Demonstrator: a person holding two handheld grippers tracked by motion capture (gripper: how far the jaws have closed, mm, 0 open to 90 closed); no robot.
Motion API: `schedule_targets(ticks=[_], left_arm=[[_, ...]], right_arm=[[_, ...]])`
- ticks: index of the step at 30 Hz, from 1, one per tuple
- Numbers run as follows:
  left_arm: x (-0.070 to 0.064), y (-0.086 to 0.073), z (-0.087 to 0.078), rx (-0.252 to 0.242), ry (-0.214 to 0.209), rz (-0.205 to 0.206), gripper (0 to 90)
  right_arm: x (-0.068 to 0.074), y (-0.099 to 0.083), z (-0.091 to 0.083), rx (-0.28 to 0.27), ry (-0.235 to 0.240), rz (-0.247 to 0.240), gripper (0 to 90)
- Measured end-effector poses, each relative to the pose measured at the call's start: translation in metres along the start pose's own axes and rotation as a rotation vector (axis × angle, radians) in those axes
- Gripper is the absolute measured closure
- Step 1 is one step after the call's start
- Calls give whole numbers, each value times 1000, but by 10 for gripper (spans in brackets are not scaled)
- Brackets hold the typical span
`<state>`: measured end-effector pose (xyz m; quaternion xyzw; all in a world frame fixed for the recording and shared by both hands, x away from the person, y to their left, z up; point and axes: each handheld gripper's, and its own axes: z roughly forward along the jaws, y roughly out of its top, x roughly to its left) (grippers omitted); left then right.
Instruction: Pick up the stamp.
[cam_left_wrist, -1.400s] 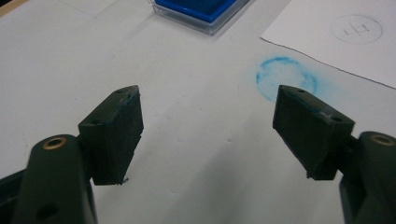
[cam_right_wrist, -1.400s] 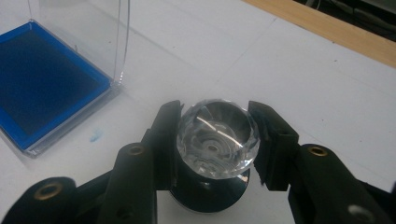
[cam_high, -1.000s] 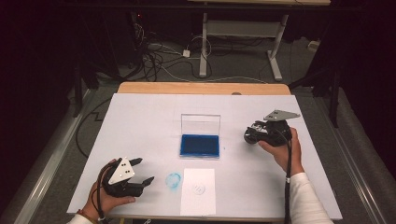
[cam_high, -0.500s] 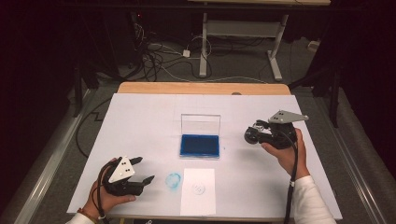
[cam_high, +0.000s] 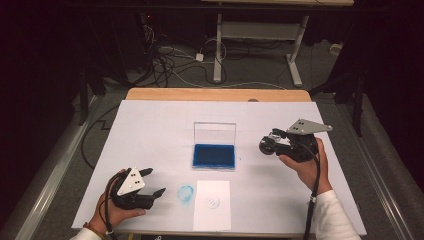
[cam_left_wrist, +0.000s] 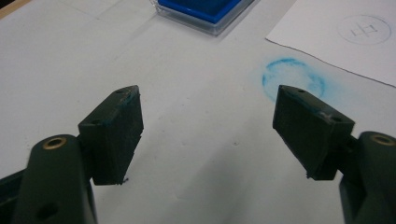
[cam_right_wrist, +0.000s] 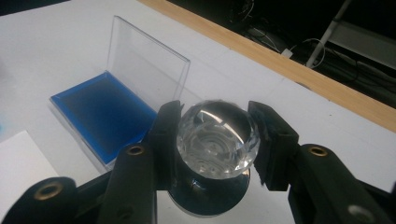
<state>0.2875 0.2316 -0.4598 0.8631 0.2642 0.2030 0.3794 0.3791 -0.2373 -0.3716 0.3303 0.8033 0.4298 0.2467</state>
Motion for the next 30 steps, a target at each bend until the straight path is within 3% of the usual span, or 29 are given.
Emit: schedule_targets(ticks=[15,30], left_arm=[[-1,-3,0,7,-9,-5,236],[-5,-5,-2,8,-11,2,236]], right_arm=[[19,12,-3,-38,59,-31,572],[58,24,8,-47,174,-94,572]])
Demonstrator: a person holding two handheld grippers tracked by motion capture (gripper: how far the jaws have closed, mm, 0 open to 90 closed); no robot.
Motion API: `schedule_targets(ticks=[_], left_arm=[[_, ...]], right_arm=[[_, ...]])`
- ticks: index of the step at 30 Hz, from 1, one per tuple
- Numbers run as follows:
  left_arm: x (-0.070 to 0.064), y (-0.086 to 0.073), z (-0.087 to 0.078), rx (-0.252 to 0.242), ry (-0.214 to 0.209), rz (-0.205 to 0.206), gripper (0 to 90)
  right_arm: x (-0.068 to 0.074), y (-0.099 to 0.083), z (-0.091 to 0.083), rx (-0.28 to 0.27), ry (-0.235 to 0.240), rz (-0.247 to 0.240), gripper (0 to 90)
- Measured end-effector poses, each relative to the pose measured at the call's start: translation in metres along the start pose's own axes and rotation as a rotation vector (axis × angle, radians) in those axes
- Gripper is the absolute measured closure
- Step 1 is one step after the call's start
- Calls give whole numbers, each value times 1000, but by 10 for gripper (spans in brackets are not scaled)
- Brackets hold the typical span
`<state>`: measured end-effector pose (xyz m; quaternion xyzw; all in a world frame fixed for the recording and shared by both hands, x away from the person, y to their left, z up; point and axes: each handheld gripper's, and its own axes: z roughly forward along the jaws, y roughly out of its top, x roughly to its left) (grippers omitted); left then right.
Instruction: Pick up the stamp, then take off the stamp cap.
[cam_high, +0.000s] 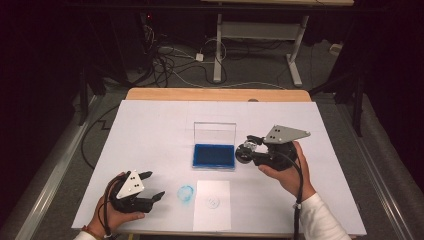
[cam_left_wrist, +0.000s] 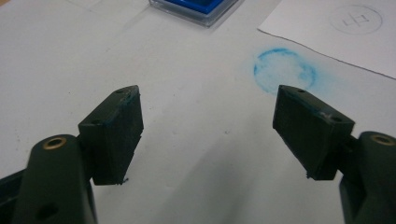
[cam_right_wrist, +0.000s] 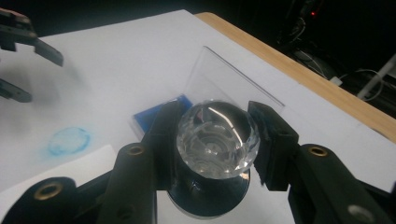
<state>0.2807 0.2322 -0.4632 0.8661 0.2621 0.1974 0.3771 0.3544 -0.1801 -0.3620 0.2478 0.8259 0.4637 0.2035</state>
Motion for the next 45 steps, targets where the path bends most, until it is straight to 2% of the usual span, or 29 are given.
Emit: schedule_targets(ticks=[3,6,12,16,20,22,26,27,29,31,33,40,45], left_arm=[[-3,3,1,-3,-5,10,236],[-5,7,4,-21,-24,-2,236],[-11,15,8,-40,-46,6,235],[-16,25,14,-63,-71,13,235],[-21,35,20,-96,-107,2,235],[-24,39,23,-95,-116,11,235],[-33,45,27,-105,-129,28,235],[-34,46,28,-116,-136,28,235],[-38,50,30,-134,-145,30,235],[-45,57,34,-158,-173,33,234],[-48,59,36,-162,-179,40,235],[-56,69,46,-178,-215,43,235],[-59,72,50,-176,-216,60,287]], right_arm=[[9,2,4,3,10,-18,572],[20,4,8,-6,42,-25,572],[35,6,17,-1,89,-56,572],[41,6,19,-6,109,-52,572],[48,6,21,-7,128,-55,572],[52,6,22,-12,145,-52,572],[64,9,26,-24,179,-59,572],[64,9,26,-24,179,-59,572],[72,9,29,-34,204,-50,573],[78,10,31,-42,217,-51,572],[83,10,34,-44,236,-50,572],[92,8,40,-43,264,-47,572],[95,7,42,-52,273,-40,572]])
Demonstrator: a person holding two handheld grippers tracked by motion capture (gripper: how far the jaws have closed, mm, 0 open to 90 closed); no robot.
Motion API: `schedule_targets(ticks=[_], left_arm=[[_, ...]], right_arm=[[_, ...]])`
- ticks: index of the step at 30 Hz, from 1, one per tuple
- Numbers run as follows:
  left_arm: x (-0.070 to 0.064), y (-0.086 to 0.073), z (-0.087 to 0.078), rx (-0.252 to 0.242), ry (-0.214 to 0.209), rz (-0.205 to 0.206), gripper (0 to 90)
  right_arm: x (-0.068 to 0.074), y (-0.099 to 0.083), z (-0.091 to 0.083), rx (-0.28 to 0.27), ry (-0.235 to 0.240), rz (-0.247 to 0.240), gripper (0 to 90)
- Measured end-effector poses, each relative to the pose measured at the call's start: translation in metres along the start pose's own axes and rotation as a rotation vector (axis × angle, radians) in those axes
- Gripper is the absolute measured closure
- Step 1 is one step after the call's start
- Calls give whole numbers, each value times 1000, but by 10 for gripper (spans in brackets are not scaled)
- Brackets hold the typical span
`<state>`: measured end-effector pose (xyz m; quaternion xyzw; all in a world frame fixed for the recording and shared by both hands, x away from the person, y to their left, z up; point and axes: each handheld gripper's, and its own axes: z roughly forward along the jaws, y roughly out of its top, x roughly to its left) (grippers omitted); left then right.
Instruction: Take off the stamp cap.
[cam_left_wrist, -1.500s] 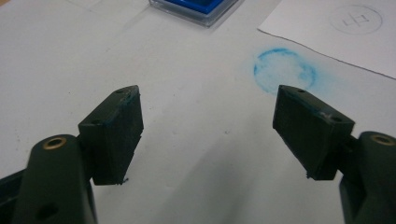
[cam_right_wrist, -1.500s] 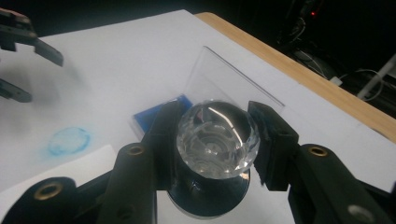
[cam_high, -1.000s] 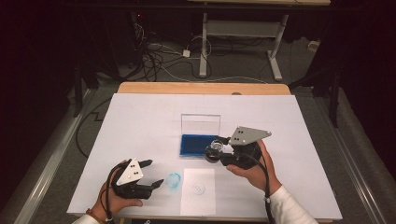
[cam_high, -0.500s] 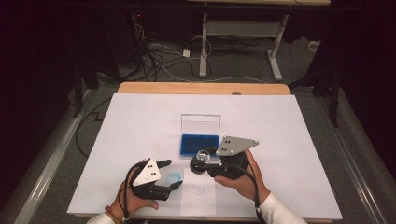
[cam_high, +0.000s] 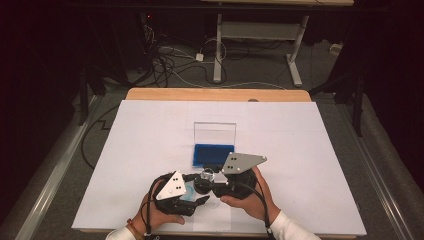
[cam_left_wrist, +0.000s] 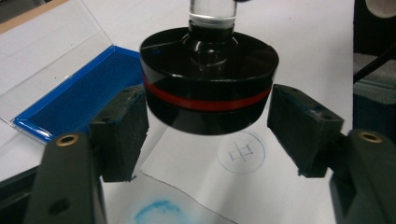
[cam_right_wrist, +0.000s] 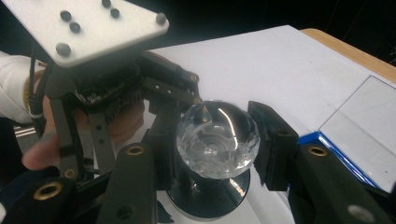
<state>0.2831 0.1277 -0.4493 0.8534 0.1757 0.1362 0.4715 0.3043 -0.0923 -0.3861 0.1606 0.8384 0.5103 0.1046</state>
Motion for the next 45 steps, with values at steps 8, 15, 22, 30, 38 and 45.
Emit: schedule_targets(ticks=[8,15,22,30,38,45], left_arm=[[0,0,0,8,13,18,330],[-3,2,-1,23,45,65,359],[-3,3,0,62,38,84,365],[-2,3,-1,94,32,97,367],[14,-5,-4,104,44,-25,369],[19,-7,-13,111,75,2,368]], right_arm=[[3,-1,4,-4,14,10,572],[3,-2,5,-4,23,18,572],[3,-3,7,6,25,19,572],[3,-4,8,20,31,27,573],[5,-3,2,-20,28,9,573],[-2,0,-11,-30,-20,5,573]])
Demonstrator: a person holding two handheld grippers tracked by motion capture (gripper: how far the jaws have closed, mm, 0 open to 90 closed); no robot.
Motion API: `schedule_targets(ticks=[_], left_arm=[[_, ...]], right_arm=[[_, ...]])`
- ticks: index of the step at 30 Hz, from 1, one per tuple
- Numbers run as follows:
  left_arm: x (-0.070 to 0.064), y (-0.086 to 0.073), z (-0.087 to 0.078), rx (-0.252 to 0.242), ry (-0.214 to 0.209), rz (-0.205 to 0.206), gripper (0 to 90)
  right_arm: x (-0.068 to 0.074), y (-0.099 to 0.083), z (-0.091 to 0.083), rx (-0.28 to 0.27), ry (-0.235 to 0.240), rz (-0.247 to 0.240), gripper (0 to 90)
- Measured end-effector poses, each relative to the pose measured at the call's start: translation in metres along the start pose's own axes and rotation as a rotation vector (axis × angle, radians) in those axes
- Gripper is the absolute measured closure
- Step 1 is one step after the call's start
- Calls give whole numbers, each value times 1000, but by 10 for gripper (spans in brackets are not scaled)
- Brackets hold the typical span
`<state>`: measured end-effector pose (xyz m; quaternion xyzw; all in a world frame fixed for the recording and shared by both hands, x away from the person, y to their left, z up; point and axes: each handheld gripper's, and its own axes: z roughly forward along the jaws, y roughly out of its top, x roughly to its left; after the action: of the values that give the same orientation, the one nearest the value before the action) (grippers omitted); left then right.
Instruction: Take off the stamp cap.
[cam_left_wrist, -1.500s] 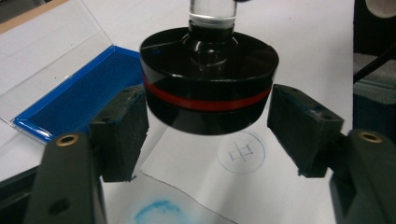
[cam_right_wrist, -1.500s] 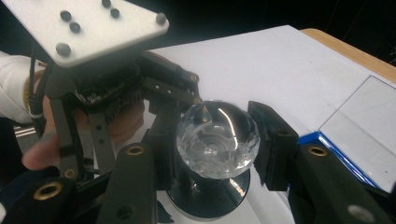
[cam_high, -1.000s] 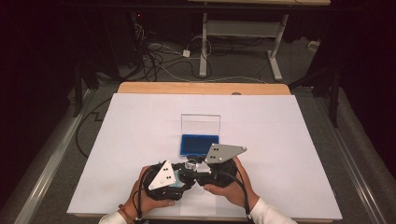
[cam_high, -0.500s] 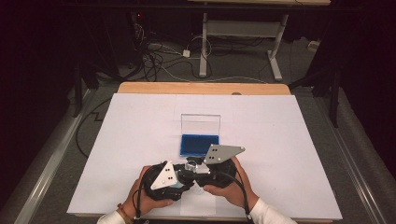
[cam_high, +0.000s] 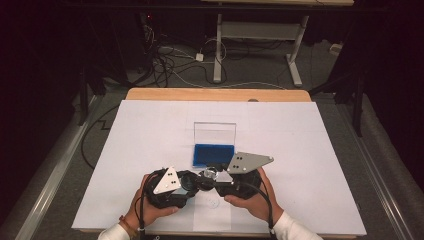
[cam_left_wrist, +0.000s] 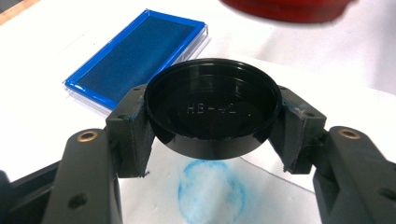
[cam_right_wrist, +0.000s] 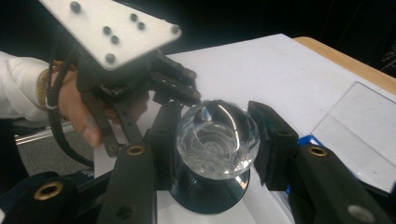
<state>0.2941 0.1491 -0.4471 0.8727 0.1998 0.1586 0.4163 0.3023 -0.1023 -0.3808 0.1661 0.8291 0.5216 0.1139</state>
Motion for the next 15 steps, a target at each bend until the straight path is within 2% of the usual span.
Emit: schedule_targets(ticks=[8,15], left_arm=[[9,-8,-14,11,31,11,368],[19,-16,-29,14,56,4,367]], right_arm=[[-10,1,-13,0,-50,-1,573],[-17,0,-22,9,-89,-2,573]])
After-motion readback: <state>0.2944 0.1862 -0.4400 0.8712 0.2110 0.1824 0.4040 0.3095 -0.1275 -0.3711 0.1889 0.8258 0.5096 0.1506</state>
